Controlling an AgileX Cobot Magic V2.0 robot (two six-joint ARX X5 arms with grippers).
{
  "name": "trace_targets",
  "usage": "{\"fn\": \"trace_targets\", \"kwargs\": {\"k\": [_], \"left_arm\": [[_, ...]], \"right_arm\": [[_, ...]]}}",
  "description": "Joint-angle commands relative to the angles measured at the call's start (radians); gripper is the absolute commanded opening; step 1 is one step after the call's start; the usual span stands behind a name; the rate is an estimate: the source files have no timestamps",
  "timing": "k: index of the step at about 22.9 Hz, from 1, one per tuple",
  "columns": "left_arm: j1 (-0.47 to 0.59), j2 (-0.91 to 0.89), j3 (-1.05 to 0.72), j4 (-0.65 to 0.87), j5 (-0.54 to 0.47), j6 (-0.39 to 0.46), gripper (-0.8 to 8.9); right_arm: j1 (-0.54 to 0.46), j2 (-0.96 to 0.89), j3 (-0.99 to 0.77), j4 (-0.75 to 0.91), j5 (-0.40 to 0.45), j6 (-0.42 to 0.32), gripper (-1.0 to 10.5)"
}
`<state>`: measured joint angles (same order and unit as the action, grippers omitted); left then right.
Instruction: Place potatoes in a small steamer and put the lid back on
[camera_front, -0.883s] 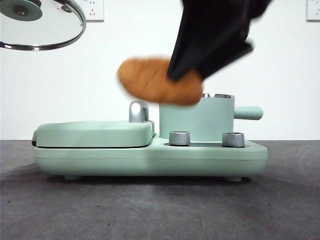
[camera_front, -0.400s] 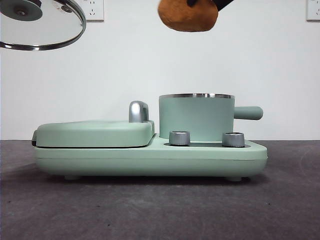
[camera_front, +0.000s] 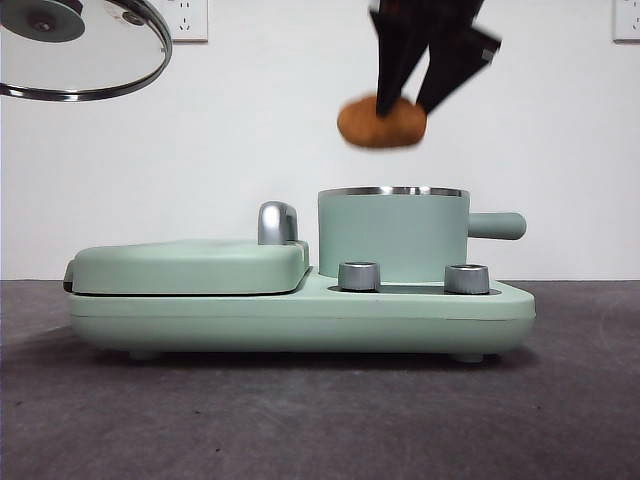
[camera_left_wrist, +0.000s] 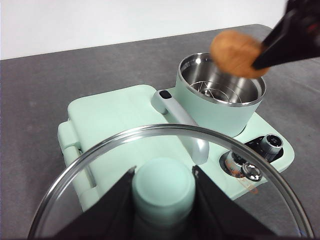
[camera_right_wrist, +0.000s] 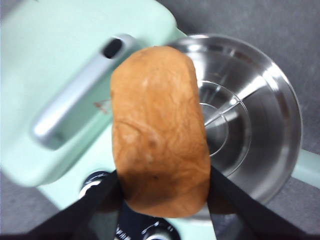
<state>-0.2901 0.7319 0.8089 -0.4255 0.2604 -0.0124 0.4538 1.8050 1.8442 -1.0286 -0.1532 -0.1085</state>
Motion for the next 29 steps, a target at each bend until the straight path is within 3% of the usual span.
{"fn": "trace_targets", "kwargs": {"k": [1, 14, 24, 25, 27, 29], "left_arm": [[-0.001, -0.001, 0.014, 0.029, 0.001, -0.001, 0.15], [-0.001, -0.001, 0.014, 0.03, 0.001, -0.008, 0.15], [-0.001, -0.001, 0.014, 0.031, 0.001, -0.008, 0.15], [-0.001, -0.001, 0.014, 0.032, 0.001, -0.008, 0.15], [-0.001, -0.001, 0.014, 0.032, 0.001, -0.008, 0.15], [-0.001, -0.001, 0.014, 0.032, 0.001, -0.008, 0.15]], "right_arm": [[-0.006, 0.061, 0.03, 0.006, 0.015, -0.02, 1.5], [-0.024, 0.164, 0.029, 0.069, 0.105, -0.057, 1.5], [-0.029, 0.228, 0.029, 0.121, 0.109, -0.06, 1.5], [-0.029, 0.228, 0.029, 0.127, 0.108, -0.061, 1.6], [-0.029, 0.227, 0.03, 0.134, 0.099, -0.06, 3.4], [-0.029, 0.215, 0.03, 0.128, 0.098, -0.06, 3.8]]}}
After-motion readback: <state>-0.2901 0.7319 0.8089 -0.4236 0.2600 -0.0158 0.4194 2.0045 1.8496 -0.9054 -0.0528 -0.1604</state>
